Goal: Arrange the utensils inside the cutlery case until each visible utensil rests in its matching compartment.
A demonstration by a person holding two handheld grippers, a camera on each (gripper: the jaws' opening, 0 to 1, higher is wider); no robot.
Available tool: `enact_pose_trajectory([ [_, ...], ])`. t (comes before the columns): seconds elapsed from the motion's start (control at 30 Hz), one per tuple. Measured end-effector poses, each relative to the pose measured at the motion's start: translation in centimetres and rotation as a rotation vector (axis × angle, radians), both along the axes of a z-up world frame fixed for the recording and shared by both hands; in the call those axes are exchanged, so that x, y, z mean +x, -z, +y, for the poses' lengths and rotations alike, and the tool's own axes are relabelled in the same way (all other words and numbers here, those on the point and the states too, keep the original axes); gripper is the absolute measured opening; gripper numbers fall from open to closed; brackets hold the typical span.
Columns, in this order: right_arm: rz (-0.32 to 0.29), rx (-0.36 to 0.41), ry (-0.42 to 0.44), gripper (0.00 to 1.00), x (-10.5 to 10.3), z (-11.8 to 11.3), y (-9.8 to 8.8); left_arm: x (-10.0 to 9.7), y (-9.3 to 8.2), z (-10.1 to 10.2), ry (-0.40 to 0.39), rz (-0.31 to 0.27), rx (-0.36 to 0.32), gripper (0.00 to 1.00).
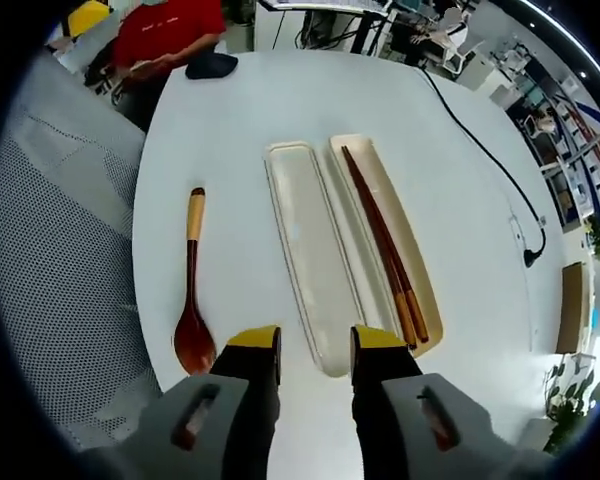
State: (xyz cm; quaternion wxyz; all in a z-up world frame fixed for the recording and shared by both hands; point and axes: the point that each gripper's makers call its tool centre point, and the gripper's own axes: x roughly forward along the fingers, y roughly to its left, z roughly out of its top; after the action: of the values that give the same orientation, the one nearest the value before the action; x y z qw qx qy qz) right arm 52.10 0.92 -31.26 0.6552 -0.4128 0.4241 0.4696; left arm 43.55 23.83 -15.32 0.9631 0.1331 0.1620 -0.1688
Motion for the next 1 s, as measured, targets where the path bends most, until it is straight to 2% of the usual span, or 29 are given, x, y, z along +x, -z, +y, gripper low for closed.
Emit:
enact_pose_trajectory([
  [0.5,0.114,0.017,-0.052,0.23,-4.3,1.7,1.9,0.0,0.0,-0.2,0.001,0.003,-0.005,0.54],
  [0.7,0.139,0.034,-0.084,0.23,-5.5,3.1,1.8,-0.1,0.0,-0.2,0.002,0.002,-0.008,0.54],
  [0.77,0.18,0.063,-0.066,0.22,-6.1,3.7,1.9,-0.1,0.0,-0.2,0.004,0.001,-0.007,0.54],
  [1.0,0.207,0.052,-0.096,0.2,-7.3,4.5,2.4,-0.1,-0.1,-0.1,0.0,-0.001,-0.01,0.54],
])
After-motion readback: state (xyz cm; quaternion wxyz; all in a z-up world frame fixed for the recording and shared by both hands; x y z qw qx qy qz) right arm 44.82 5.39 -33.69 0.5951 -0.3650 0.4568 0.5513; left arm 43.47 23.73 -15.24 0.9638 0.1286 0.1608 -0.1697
